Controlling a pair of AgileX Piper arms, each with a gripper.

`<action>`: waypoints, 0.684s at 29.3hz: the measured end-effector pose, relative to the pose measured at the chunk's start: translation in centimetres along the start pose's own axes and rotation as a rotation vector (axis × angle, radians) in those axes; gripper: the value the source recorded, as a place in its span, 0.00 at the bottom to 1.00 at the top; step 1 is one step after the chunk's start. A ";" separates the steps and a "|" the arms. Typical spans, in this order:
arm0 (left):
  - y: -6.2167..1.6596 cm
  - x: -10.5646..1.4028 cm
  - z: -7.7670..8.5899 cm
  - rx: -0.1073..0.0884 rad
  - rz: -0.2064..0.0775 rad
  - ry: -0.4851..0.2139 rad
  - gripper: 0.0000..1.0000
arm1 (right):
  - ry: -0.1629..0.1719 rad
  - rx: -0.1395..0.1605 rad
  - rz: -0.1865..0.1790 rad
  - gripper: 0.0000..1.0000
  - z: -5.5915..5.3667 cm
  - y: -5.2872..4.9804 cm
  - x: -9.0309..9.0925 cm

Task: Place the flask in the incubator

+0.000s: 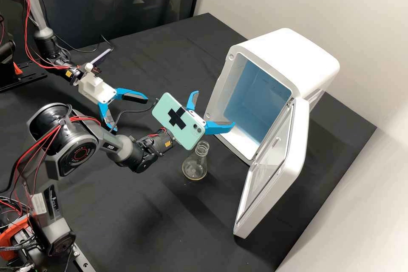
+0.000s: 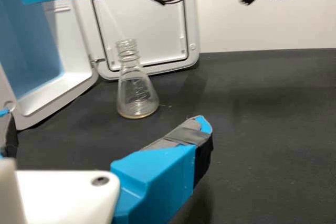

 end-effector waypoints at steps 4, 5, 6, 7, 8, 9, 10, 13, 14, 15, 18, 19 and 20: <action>0.03 -0.1 -0.4 -0.032 -0.003 -0.002 1.00 | 0.000 0.000 0.000 1.00 0.0 0.0 0.0; 0.02 -0.1 -0.5 -0.044 -0.005 -0.009 1.00 | 0.000 0.000 0.000 1.00 0.0 0.0 0.0; 0.01 -0.2 -0.5 -0.050 -0.008 -0.015 1.00 | 0.000 0.000 0.000 1.00 0.0 0.0 0.0; 0.01 -0.2 -0.5 -0.053 -0.009 -0.017 1.00 | 0.000 0.000 0.000 1.00 0.0 0.0 0.0; -0.01 -0.2 -0.4 -0.056 -0.011 -0.025 1.00 | 0.000 0.000 0.000 1.00 0.0 0.0 0.0; -0.02 -0.2 -0.4 -0.052 -0.013 -0.031 1.00 | 0.000 0.000 0.000 1.00 0.0 0.0 0.0; -0.05 -0.2 -0.3 -0.049 -0.016 -0.039 1.00 | 0.000 0.000 0.000 1.00 0.0 0.0 0.0; 0.05 -0.2 -0.3 -0.041 -0.015 -0.050 1.00 | 0.000 0.000 0.000 1.00 0.0 0.0 0.0; 0.20 -0.3 -0.3 -0.039 -0.010 -0.049 1.00 | 0.000 0.000 0.000 1.00 0.0 0.0 0.0; 0.31 -0.3 -0.2 -0.041 -0.007 -0.052 1.00 | 0.000 0.000 0.000 1.00 0.0 0.0 0.0; 0.72 -0.4 -0.1 -0.049 0.006 -0.061 1.00 | 0.002 0.000 0.002 1.00 0.0 0.0 0.0; 0.95 -0.5 0.0 -0.047 0.013 -0.066 1.00 | 0.002 0.000 0.002 1.00 0.0 0.0 0.0; 0.98 -0.5 0.0 -0.044 0.013 -0.073 1.00 | 0.002 0.000 0.002 1.00 0.0 0.0 0.0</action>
